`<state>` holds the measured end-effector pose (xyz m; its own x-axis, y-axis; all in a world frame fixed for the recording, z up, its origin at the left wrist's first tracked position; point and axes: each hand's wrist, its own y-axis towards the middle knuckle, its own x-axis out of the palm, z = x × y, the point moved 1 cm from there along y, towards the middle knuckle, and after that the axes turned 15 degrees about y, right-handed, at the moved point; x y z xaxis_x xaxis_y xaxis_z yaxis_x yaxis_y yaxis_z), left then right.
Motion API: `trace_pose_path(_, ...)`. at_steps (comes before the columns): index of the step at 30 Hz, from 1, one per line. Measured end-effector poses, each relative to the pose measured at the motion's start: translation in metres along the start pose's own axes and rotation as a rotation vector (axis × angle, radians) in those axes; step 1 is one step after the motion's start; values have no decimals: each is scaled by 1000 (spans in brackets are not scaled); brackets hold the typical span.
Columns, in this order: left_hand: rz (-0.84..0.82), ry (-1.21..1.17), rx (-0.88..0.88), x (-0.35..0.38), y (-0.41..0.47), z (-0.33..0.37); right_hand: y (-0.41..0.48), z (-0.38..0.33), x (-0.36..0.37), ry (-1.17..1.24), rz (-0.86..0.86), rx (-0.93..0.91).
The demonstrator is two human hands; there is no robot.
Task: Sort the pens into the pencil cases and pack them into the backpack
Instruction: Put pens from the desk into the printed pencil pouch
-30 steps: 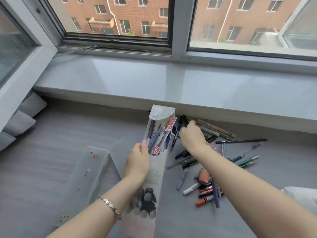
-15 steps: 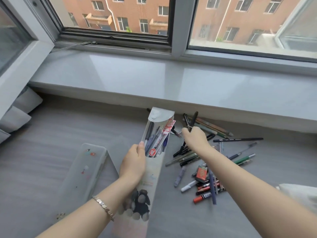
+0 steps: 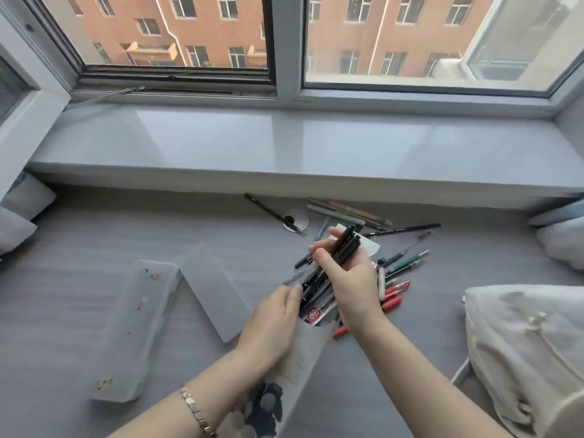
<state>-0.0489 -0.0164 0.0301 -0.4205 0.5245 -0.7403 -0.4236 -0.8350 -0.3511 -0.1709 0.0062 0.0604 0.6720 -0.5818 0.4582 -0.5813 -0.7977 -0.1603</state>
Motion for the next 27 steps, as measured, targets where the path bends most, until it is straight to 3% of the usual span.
trace_pose_path(4, -18, 66, 13, 4, -9, -1, -5, -3, -17, 279, 154, 14)
trace_pose_path(6, -27, 89, 18, 7, -13, 1, -6, -5, -22, 79, 166, -66)
trace_pose_path(10, -10, 73, 24, 12, -20, 8, -11, 5, -34, -690, -67, -262)
trace_pose_path(13, 21, 72, 24, 14, -23, 12, -21, 16, -38, -957, -325, -439)
trace_pose_path(14, 34, 83, 22, 14, -23, 11, -24, 20, -38, -1007, -405, -476)
trace_pose_path(18, 64, 70, -28, 14, -24, -2, -32, 7, -39, -860, -529, -251)
trace_pose_path(19, 74, 71, -58, 13, -22, -7, -31, 1, -40, -822, -533, -308)
trace_pose_path(21, 97, 66, -109, 9, -17, -15, -24, -10, -45, -767, -467, -488)
trace_pose_path(23, 115, 62, -134, 5, -11, -19, -8, -10, -58, -754, -282, -544)
trace_pose_path(25, 133, 65, -149, 2, -7, -21, 14, -10, -73, -808, -21, -377)
trace_pose_path(27, 143, 57, -149, 0, -2, -21, 40, 0, -94, -972, 162, -51)
